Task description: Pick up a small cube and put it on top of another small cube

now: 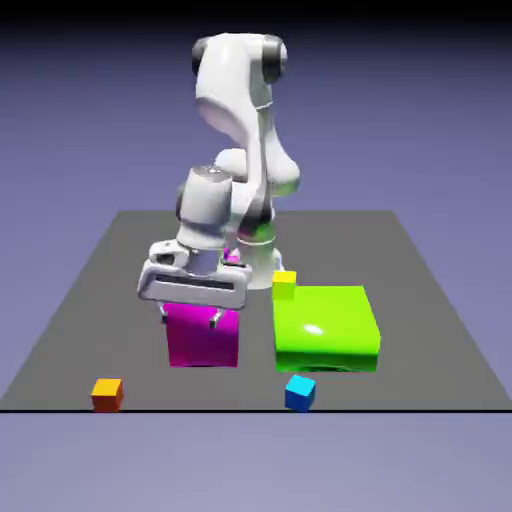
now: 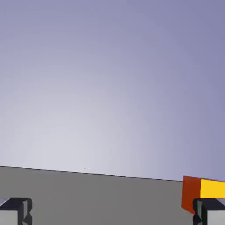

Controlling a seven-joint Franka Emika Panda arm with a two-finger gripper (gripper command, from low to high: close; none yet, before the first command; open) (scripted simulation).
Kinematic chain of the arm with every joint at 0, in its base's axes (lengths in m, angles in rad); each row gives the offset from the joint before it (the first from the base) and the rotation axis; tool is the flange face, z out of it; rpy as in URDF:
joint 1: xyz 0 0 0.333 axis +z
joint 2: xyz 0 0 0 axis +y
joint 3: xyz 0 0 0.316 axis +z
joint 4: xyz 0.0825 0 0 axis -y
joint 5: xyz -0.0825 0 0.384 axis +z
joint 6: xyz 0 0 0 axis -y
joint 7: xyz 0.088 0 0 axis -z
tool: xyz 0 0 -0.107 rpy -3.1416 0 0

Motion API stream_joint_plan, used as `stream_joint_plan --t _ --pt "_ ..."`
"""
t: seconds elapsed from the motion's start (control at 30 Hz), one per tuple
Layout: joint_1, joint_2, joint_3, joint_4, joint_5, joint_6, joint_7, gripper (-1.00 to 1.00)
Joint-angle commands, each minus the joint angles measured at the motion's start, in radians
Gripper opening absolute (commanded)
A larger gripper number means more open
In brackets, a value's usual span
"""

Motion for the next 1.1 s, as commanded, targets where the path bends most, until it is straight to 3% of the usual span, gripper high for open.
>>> stream_joint_plan --t 0.0,0.47,1.07 --pt "-0.031 0.036 0.019 0.028 -0.018 -0.024 -0.001 0.00" --pt "-0.463 0.544 0.292 0.419 -0.275 -0.362 -0.009 0.00" --pt "-0.767 1.130 0.777 0.478 -0.939 -0.735 0.204 0.00"
